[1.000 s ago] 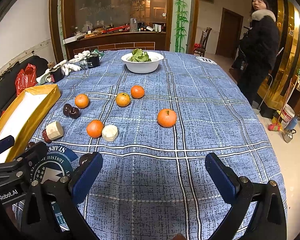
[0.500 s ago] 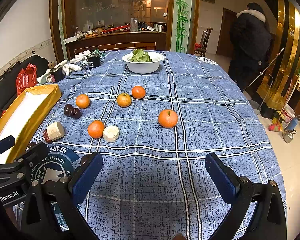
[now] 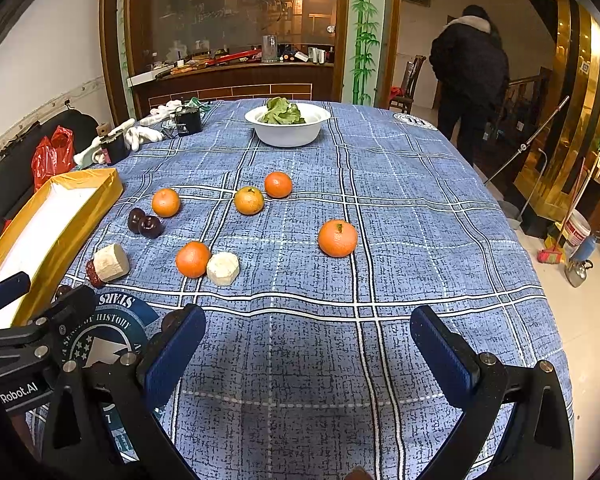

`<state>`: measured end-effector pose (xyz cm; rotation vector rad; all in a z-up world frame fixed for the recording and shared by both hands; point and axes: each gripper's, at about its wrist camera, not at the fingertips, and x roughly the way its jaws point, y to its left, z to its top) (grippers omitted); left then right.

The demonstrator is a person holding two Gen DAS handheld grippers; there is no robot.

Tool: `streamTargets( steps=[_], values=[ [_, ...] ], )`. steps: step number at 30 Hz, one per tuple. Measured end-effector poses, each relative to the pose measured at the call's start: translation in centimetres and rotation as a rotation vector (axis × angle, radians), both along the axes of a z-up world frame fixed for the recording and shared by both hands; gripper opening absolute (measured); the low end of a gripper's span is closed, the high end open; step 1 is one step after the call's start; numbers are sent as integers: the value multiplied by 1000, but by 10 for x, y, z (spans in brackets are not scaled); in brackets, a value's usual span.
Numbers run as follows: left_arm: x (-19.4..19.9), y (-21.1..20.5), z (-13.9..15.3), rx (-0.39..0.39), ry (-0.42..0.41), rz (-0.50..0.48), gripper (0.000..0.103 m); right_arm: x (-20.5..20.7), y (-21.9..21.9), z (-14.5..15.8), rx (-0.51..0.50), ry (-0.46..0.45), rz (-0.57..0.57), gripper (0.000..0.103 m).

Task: Organize fruits

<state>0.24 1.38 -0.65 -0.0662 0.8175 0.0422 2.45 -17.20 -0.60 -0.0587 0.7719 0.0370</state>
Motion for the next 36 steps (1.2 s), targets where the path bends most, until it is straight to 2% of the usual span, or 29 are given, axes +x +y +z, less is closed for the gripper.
streamTargets(
  steps=[13,19,23,26,33,34,36],
  values=[
    [1,-2,-3,-3,4,-8,103,1,0,-1,3,3,0,103],
    [-6,0,-2,-2,-20,-27,103,-1,-3,2,22,-3,6,103],
    [-12,5,0,-15,-54,-34,103,-4,-14,6,50,-20,17,103],
    [-11,5,2,-19,-68,-47,103,-2,-29,5,88,2,18,103],
    [9,-3,-2,-57,-62,-66,103,11,-61,4,179,16,16,101],
    [13,-7,-2,-55,-66,-77,102,14,-64,4,197,12,22,101],
    [20,-15,-2,-44,-70,-99,94,22,-70,3,229,4,39,100]
  ],
)
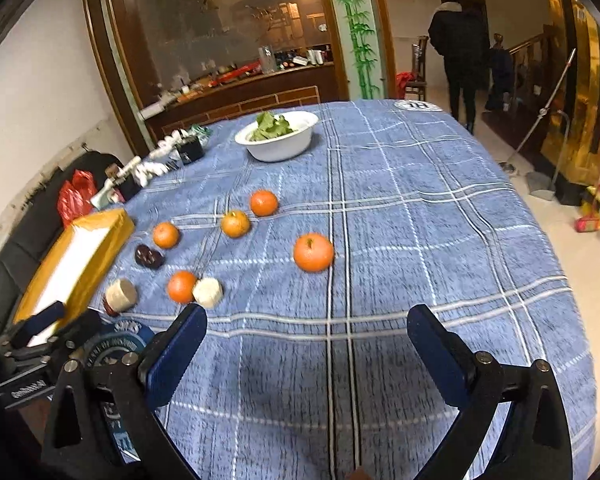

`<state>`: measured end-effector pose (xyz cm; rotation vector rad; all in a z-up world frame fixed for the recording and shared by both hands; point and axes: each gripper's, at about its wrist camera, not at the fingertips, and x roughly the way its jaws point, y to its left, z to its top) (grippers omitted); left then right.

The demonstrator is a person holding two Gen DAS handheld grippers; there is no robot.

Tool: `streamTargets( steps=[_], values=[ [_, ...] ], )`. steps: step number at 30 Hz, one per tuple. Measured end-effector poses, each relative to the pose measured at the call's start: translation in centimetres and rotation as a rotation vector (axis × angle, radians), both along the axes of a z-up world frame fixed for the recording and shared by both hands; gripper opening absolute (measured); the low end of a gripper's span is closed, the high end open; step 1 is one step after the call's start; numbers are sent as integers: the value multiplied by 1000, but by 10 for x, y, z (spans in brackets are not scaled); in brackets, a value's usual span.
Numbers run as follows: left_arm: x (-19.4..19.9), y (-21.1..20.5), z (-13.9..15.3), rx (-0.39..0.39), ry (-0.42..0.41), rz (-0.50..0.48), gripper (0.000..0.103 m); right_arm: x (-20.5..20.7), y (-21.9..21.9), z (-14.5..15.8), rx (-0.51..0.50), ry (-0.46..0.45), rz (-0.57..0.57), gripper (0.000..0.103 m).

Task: Organize fruits
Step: 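Grasp an orange with the left tool while the right tool grasps a larger orange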

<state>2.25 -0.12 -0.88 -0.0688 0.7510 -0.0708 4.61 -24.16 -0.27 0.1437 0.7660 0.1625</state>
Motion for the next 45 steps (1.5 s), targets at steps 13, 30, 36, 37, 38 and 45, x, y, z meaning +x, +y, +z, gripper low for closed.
streamTargets(
  steps=[13,30,36,37,38,45],
  values=[
    [57,-18,-29,-98,114,-135,49,72,11,-26,-28,73,103,57],
    [80,-30,-42,-138,151,-196,49,117,16,-53,-40,135,109,58],
    [84,-28,-48,-169,174,-200,49,118,17,-55,-39,136,116,57],
    [83,-28,-48,-171,173,-202,49,119,18,-56,-41,140,116,55],
    [83,-27,-48,-178,171,-207,45,120,18,-57,-45,142,115,53],
    [81,-31,-47,-171,159,-215,38,119,18,-59,-66,136,111,38]
  ],
)
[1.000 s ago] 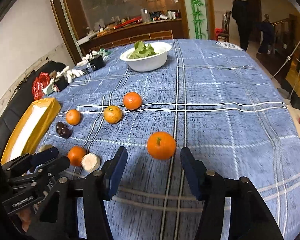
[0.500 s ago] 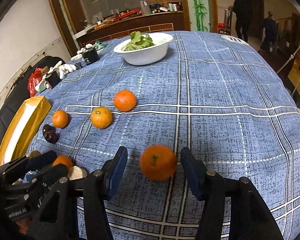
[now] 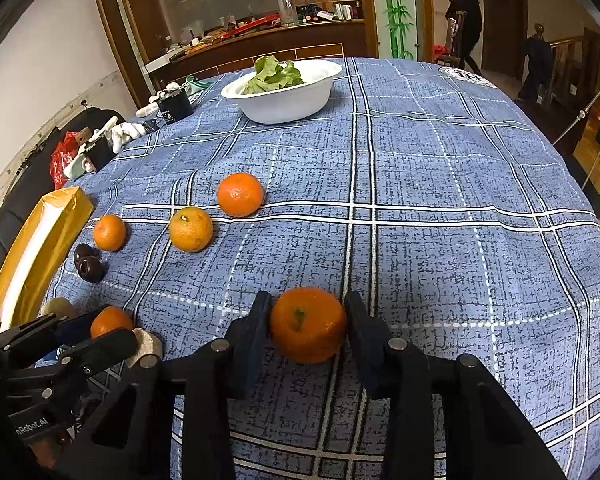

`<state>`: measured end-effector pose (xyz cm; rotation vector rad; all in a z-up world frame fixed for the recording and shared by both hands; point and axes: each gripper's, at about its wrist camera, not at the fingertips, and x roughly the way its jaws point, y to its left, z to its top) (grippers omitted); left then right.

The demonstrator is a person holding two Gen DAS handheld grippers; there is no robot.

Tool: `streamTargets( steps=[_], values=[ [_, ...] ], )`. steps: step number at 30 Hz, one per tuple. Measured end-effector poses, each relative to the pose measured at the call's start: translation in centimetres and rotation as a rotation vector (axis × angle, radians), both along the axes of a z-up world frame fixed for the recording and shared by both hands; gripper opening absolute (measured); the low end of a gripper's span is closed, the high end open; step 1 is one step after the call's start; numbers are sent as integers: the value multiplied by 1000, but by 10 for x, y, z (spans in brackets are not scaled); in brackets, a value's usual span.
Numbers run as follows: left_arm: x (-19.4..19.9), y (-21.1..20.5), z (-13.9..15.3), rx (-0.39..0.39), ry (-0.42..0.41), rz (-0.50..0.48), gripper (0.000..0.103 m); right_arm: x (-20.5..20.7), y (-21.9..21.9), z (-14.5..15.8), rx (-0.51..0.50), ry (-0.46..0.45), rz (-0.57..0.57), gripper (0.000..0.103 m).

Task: Organize fruits
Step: 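Grasp an orange with the left tool while the right tool grasps a larger orange, then lift the held oranges off the tablecloth with both tools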

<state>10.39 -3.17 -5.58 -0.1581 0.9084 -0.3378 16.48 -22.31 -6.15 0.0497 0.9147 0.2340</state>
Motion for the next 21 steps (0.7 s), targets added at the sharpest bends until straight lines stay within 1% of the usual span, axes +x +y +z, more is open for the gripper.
streamTargets(
  steps=[1,3,6,10,14,21],
  values=[
    [-1,0,1,5,-7,2,36,0,0,0,-4,-2,0,38],
    [-1,1,3,14,-21,10,29,-1,1,0,-8,-4,0,38],
    [1,4,2,2,-17,12,29,-2,0,1,-9,-5,-3,37],
    [0,3,3,13,-22,8,28,-4,2,2,-25,-13,-7,37],
    [-1,5,4,18,-22,16,27,-7,0,8,-16,-38,-20,36],
    [-7,9,15,27,-53,38,27,-13,1,14,-11,-49,-17,36]
  ],
)
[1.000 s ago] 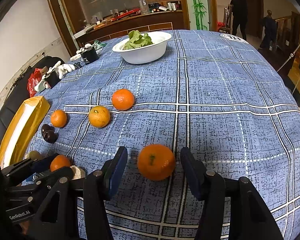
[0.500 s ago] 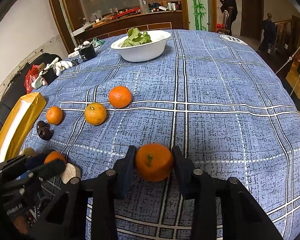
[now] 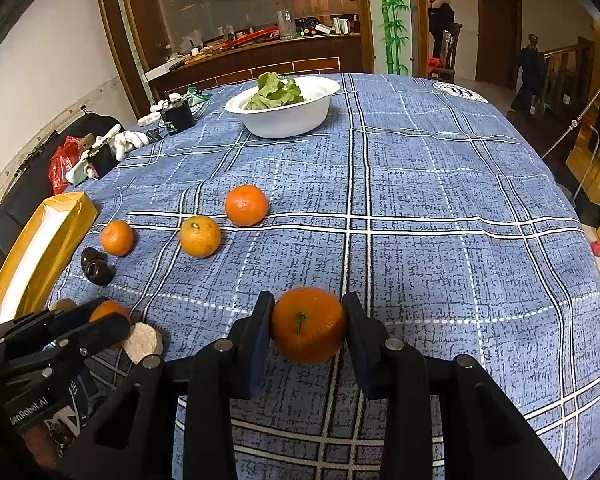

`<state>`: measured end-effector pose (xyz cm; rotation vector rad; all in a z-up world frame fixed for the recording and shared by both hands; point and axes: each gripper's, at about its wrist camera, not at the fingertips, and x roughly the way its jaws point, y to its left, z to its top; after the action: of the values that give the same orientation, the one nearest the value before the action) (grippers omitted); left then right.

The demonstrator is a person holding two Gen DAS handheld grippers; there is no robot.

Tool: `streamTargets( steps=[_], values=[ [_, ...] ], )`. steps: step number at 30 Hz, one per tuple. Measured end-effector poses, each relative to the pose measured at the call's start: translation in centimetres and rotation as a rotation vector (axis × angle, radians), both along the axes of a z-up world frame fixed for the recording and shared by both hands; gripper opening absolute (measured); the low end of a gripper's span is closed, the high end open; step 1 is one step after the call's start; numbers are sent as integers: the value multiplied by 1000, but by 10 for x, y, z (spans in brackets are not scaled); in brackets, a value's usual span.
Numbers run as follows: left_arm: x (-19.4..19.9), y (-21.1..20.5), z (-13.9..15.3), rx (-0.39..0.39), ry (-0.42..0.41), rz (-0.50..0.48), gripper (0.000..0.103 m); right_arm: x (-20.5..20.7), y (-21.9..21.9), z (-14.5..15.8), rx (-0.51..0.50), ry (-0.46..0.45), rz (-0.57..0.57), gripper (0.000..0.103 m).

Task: Organize fruits
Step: 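Lift the held oranges off the tablecloth with both tools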

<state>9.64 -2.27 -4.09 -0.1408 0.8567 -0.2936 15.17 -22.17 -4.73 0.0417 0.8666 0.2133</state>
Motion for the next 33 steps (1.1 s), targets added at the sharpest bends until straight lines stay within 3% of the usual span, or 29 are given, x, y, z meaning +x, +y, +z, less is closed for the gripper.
streamTargets(
  steps=[5,8,10,11,13,16,17,18,19,22,24,28,30,33],
  values=[
    [-7,6,7,-13,-13,7,27,-9,3,9,4,-16,-1,36],
    [0,15,-3,-49,78,30,27,-13,7,15,1,-22,3,36],
    [-8,23,6,-81,-10,49,27,-18,7,18,13,-20,-1,36],
    [-8,21,7,-40,-25,49,27,-20,7,19,13,-26,-1,36],
    [-2,19,1,-33,40,21,27,-24,9,19,8,-25,1,36],
    [0,18,-6,-34,59,21,29,-28,11,19,12,-20,4,36],
    [2,17,-11,6,85,40,39,-29,12,18,17,-20,5,36],
    [0,20,-10,-16,71,53,43,-30,13,17,19,-17,5,36],
    [-1,23,-7,-43,55,54,43,-30,14,17,21,-15,6,36],
    [-2,24,-5,-10,22,70,42,-31,14,15,25,-13,9,36],
    [0,24,-9,1,37,66,33,-31,14,14,29,-10,10,36],
    [-5,18,-6,7,30,35,29,-31,13,16,35,-17,9,36],
    [-7,14,-10,18,44,25,42,-31,13,17,35,-19,11,36],
    [-7,19,-15,-9,57,40,45,-32,13,18,39,-20,13,36]
  ],
)
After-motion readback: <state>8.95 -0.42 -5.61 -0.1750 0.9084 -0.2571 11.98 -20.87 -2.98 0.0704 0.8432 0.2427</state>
